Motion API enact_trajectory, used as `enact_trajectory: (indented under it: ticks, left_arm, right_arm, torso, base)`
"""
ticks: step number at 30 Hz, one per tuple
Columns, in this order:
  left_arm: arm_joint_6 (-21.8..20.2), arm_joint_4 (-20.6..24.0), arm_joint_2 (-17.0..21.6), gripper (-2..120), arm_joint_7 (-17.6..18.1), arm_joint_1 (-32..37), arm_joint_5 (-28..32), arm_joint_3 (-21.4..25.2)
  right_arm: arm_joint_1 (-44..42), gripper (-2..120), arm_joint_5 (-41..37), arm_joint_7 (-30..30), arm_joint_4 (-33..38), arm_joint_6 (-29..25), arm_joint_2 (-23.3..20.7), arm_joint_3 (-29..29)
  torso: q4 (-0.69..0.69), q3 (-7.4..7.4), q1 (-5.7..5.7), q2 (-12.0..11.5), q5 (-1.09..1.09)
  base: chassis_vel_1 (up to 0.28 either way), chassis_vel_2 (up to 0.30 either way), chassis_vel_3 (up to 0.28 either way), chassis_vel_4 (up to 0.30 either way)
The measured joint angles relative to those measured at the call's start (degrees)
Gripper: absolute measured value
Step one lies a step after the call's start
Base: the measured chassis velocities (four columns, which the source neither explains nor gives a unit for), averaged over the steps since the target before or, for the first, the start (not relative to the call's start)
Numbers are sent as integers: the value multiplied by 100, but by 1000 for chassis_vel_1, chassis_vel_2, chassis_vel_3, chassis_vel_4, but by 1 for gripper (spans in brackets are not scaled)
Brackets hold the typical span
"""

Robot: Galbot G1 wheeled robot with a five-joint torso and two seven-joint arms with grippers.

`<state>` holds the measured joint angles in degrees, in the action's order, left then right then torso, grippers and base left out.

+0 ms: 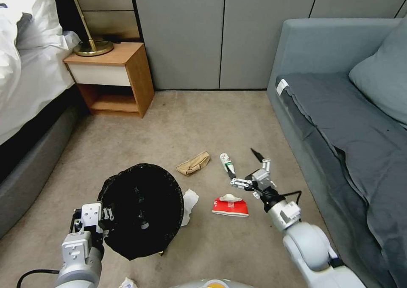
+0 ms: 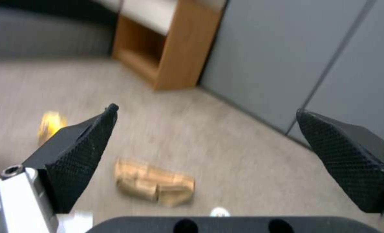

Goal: Pick up the trash bin, then pick up the garbage from the floor and place it into the trash bin.

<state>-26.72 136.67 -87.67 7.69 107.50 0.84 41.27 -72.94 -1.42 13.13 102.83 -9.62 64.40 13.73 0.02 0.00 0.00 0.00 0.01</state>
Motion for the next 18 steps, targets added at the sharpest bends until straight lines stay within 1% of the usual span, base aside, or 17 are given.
enact_trajectory:
  ticks: [1,2,4,5,6,8,9,10,12,13,15,16,18]
  left_arm:
    - [-6,-37,0,1,0,-19,12,23]
    - [-6,-37,0,1,0,-19,12,23]
    - [-12,-71,-3,1,-2,-41,18,32]
    - [-21,-109,-14,1,-2,-71,20,34]
    - [-21,-109,-14,1,-2,-71,20,34]
    - [-31,-158,-49,1,-4,-106,14,11]
    - [-32,-185,-67,1,-4,-114,1,-8]
    - [-32,-185,-67,1,-4,-114,1,-8]
    - [-33,-211,-76,1,-4,-117,-19,-16]
    - [-33,-211,-76,1,-4,-117,-19,-16]
    - [-33,-217,-78,1,-1,-106,-36,-14]
    - [-33,-217,-78,1,-1,-106,-36,-14]
    - [-33,-217,-78,1,2,-91,-49,-12]
  right_arm:
    - [194,100,31,69,-209,24,-156,-148]
    - [194,100,31,69,-209,24,-156,-148]
    - [437,100,76,163,-481,35,-310,-343]
    - [673,100,142,271,-774,37,-433,-536]
    - [673,100,142,271,-774,37,-433,-536]
    - [1048,100,336,628,-1300,67,-571,-784]
    - [1235,100,544,869,-1597,30,-574,-861]
    - [1235,100,544,869,-1597,30,-574,-861]
    - [1459,100,876,1159,-1953,-130,-528,-937]
    - [1459,100,876,1159,-1953,-130,-528,-937]
    - [1636,100,1330,1528,-2311,-362,-421,-953]
    - [1636,100,1330,1528,-2311,-362,-421,-953]
    - [1751,100,1703,1730,-2706,-607,-257,-943]
  torso:
    - [-1,0,0,0,-1]
    - [-1,0,0,0,-1]
    - [0,0,0,0,-1]
    - [-1,0,0,0,0]
    - [-1,0,0,0,0]
    - [-2,0,0,0,-1]
    - [-2,0,0,0,0]
    - [-2,0,0,0,0]
    - [-2,1,0,0,0]
    - [-2,1,0,0,0]
    - [-2,0,0,0,-1]
    - [-2,0,0,0,-1]
    - [-1,0,0,0,-1]
  base:
    - [0,0,0,0]
    - [0,0,0,0]
    - [0,0,0,0]
    - [0,0,0,0]
    - [0,0,0,0]
    - [0,0,0,0]
    - [0,0,0,0]
    - [0,0,0,0]
    - [0,0,0,0]
    - [0,0,0,0]
    - [0,0,0,0]
    - [0,0,0,0]
    - [0,0,0,0]
